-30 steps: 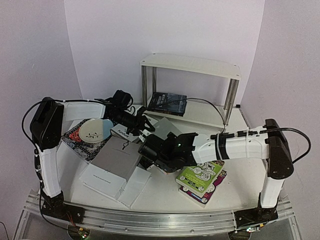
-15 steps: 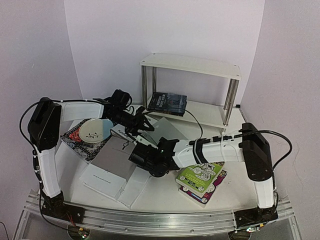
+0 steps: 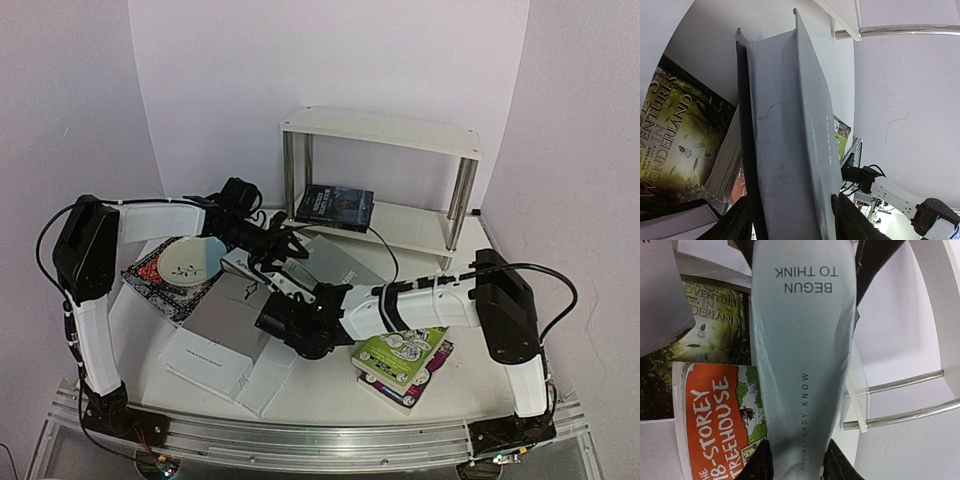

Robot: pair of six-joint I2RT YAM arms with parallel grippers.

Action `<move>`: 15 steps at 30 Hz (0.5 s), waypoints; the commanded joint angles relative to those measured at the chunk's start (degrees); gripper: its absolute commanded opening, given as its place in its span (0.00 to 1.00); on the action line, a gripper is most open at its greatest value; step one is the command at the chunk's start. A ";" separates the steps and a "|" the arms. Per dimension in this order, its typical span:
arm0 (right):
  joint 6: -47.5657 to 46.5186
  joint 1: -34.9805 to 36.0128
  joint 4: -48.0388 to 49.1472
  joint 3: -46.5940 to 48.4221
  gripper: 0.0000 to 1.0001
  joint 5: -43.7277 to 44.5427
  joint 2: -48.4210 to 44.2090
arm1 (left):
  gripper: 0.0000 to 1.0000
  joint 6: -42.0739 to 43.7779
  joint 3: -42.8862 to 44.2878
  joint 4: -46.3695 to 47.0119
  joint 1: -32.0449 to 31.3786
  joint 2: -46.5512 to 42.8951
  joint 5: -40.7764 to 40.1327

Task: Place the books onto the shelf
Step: Pass from the left arm to the right

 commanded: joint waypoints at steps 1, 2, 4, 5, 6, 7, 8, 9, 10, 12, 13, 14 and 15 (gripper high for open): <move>-2.10 0.02 -2.30 -0.38 0.27 5.88 -4.72 | 0.62 -0.67 -0.58 1.08 0.16 -4.72 -1.56; -2.96 0.02 -2.16 -0.84 0.26 6.15 -5.45 | 0.65 -0.78 -0.76 1.31 0.16 -5.11 -1.59; -5.79 0.06 -1.60 -1.79 0.26 5.97 -7.26 | 0.68 -0.81 -1.14 1.75 0.17 -5.96 -2.12; -6.71 0.02 -1.23 -2.47 0.26 5.79 -8.15 | 0.71 -0.79 -1.26 1.94 0.17 -6.74 -2.91; -7.77 0.01 -0.80 -3.11 0.26 5.50 -9.15 | 0.74 -0.75 -1.38 2.05 0.17 -7.51 -3.80; -9.22 0.01 -0.11 -3.87 0.25 4.96 -10.28 | 0.75 -0.64 -1.49 2.16 0.14 -8.47 -5.00; -10.96 0.02 0.68 -4.55 0.25 4.37 -11.48 | 0.77 -0.50 -1.62 2.25 0.17 -9.32 -6.05; -12.82 0.01 1.98 -5.60 0.25 3.65 -12.56 | 0.78 -0.42 -1.74 2.33 0.17 -10.63 -7.60; -14.96 -0.02 3.36 -6.70 0.25 2.84 -13.65 | 0.79 -0.28 -1.90 2.39 0.21 -11.75 -9.04; -19.67 -0.15 6.18 -8.93 0.25 1.09 -15.79 | 0.80 0.04 -2.21 2.39 0.36 -13.86 -11.65; -22.40 -0.29 7.38 -9.98 0.26 -0.33 -16.85 | 0.81 0.17 -2.39 2.40 0.49 -14.82 -12.77; -25.23 -0.54 8.46 -11.00 0.26 -1.92 -17.76 | 0.81 0.26 -2.68 2.41 0.69 -15.84 -13.90; -27.70 -0.97 9.50 -11.81 0.26 -2.94 -18.40 | 0.81 0.35 -3.01 2.38 0.91 -17.11 -15.19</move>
